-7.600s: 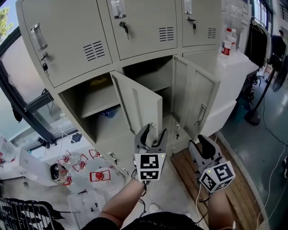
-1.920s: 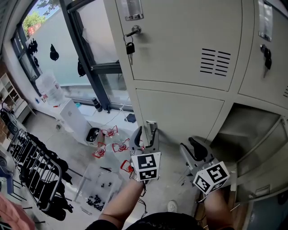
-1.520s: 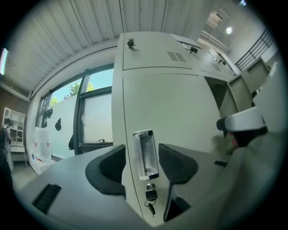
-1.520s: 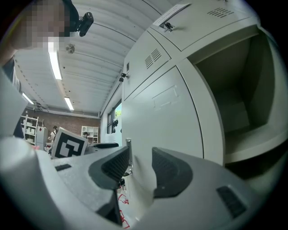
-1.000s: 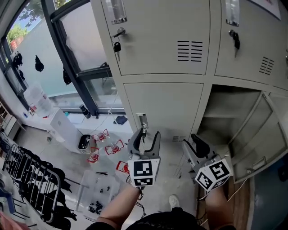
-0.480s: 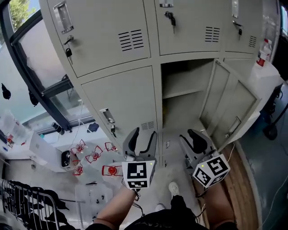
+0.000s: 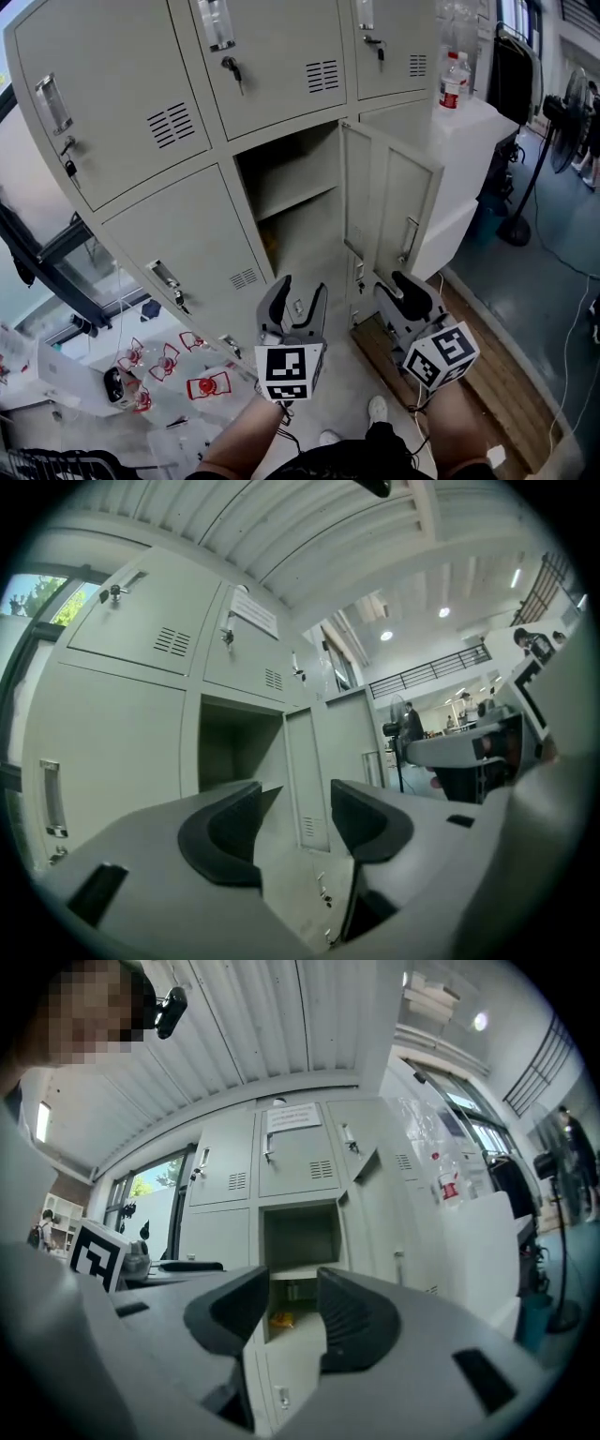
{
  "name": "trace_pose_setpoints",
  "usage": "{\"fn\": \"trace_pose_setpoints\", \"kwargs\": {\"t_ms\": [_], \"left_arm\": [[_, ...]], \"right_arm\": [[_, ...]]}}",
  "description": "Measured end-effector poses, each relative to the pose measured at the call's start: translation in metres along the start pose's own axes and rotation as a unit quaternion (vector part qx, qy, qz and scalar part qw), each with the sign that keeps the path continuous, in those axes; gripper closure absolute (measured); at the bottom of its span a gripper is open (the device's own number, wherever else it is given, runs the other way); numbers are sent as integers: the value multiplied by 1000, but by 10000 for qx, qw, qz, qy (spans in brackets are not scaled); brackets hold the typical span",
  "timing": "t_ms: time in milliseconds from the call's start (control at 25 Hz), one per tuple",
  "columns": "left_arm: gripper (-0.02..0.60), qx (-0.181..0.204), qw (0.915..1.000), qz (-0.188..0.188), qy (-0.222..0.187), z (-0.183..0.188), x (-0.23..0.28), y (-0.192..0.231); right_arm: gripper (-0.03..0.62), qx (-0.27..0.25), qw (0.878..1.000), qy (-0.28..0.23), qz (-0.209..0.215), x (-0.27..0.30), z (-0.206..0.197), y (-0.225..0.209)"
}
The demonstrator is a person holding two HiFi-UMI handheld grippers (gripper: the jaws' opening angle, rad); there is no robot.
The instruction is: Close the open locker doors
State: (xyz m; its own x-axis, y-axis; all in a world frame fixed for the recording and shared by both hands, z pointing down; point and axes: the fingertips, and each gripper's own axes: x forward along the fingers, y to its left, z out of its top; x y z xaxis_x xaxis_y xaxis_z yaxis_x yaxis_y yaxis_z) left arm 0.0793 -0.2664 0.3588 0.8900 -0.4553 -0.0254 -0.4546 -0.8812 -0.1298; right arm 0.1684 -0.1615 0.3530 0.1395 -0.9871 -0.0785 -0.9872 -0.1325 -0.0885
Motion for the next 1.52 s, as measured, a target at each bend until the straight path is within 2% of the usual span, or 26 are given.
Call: {"fn": "trace_pose_setpoints", "kwargs": {"t_ms": [200,400,560,880,1520], "left_arm": [[357,-104,9995,-306,-13,5,18,-38],[357,-330,9981,-513,-75,10,29,-65],[357,-237,9980,-579,-41,12,38,-81],[356,-158,9990,-427,-27,15,70,-109],[350,-53,9994,-342,7,17,131,-178]], "right_arm": [[447,-87,9993,-37,-353,-27,10,-34],[447,-68,9988,-72,-474,-38,17,-63],[447,-4,9992,-116,-386,-35,21,-81],[447,86,9999,-84,-81,-27,20,-117],[447,126,9996,-33,253,-34,21,-191]]}}
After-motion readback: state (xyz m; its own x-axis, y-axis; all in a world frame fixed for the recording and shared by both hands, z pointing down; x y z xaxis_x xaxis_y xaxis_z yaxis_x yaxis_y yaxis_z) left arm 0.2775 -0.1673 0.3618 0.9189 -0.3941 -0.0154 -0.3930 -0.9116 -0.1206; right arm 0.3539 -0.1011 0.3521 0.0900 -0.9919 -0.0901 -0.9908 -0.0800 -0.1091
